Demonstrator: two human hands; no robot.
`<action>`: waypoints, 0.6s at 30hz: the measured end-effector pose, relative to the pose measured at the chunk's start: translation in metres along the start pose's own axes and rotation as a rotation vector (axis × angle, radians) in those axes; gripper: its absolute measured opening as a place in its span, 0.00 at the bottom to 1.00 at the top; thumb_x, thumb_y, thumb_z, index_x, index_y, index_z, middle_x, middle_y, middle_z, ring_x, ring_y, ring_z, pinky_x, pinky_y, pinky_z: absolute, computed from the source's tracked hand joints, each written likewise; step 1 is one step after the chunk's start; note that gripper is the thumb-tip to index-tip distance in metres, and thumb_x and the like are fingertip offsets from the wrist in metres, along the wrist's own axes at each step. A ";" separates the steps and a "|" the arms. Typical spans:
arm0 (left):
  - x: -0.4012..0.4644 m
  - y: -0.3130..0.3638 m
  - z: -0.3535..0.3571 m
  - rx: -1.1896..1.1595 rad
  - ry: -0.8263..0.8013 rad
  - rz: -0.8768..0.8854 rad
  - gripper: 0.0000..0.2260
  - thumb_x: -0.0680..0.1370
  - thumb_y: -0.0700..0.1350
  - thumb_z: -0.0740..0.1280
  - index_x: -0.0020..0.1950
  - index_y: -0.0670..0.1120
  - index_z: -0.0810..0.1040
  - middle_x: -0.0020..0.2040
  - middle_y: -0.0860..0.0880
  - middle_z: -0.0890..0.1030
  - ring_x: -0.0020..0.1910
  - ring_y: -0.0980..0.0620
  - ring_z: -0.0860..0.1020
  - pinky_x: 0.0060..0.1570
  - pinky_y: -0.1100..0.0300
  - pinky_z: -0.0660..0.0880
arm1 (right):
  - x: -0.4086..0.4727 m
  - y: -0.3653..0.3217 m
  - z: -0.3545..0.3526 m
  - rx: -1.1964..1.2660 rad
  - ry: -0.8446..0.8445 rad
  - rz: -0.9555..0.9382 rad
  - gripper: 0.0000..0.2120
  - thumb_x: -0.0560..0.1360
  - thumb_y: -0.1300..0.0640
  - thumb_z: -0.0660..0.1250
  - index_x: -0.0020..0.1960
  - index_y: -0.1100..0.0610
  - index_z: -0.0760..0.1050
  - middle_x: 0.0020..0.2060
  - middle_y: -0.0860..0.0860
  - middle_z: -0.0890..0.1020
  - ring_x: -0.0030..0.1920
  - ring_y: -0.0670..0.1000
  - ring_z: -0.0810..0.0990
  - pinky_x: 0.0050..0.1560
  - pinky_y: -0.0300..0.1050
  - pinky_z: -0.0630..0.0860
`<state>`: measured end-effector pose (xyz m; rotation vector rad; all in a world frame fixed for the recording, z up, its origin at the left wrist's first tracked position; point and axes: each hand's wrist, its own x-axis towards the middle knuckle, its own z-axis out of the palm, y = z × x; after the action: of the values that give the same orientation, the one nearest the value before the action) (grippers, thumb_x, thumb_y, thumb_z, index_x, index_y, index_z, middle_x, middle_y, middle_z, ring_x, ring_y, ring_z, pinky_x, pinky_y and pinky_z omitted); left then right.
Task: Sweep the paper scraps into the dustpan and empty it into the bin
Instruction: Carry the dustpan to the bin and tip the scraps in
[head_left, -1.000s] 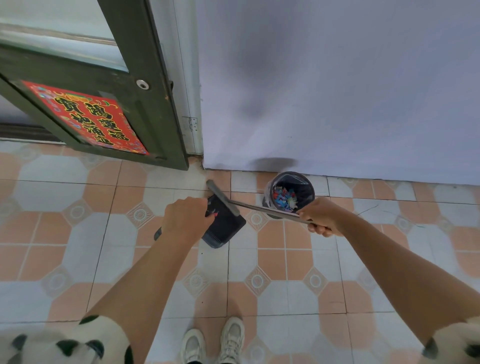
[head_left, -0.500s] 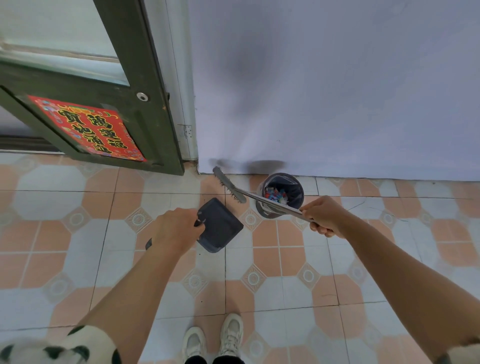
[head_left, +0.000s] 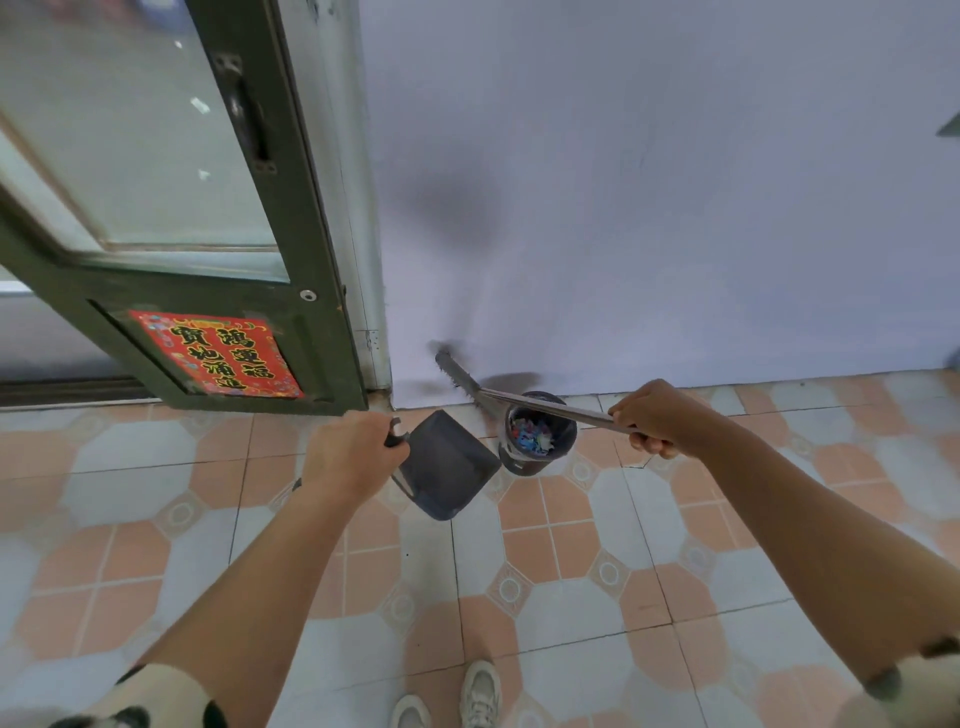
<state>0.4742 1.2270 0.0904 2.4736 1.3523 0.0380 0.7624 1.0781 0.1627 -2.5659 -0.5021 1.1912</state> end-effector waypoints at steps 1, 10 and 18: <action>-0.004 0.003 -0.009 -0.015 0.016 0.004 0.08 0.74 0.50 0.65 0.41 0.46 0.78 0.41 0.45 0.81 0.40 0.42 0.78 0.37 0.56 0.73 | -0.008 0.003 -0.006 -0.001 0.022 0.004 0.20 0.72 0.70 0.57 0.62 0.72 0.73 0.26 0.57 0.70 0.14 0.47 0.60 0.22 0.32 0.56; -0.032 0.046 -0.049 -0.136 0.085 -0.072 0.11 0.77 0.53 0.65 0.49 0.45 0.79 0.43 0.47 0.81 0.42 0.45 0.79 0.40 0.55 0.75 | -0.061 0.029 -0.051 0.012 0.166 0.020 0.17 0.76 0.68 0.57 0.62 0.70 0.75 0.25 0.56 0.70 0.13 0.47 0.61 0.21 0.32 0.58; -0.025 0.066 -0.017 -0.502 0.082 -0.327 0.14 0.76 0.50 0.65 0.40 0.40 0.79 0.35 0.44 0.79 0.36 0.44 0.77 0.34 0.57 0.70 | -0.066 0.067 -0.081 0.038 0.284 0.062 0.10 0.74 0.69 0.55 0.45 0.63 0.76 0.23 0.56 0.70 0.14 0.47 0.62 0.21 0.31 0.59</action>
<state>0.5114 1.1779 0.1286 1.8400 1.5402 0.3598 0.7983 0.9821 0.2330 -2.6736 -0.3350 0.8238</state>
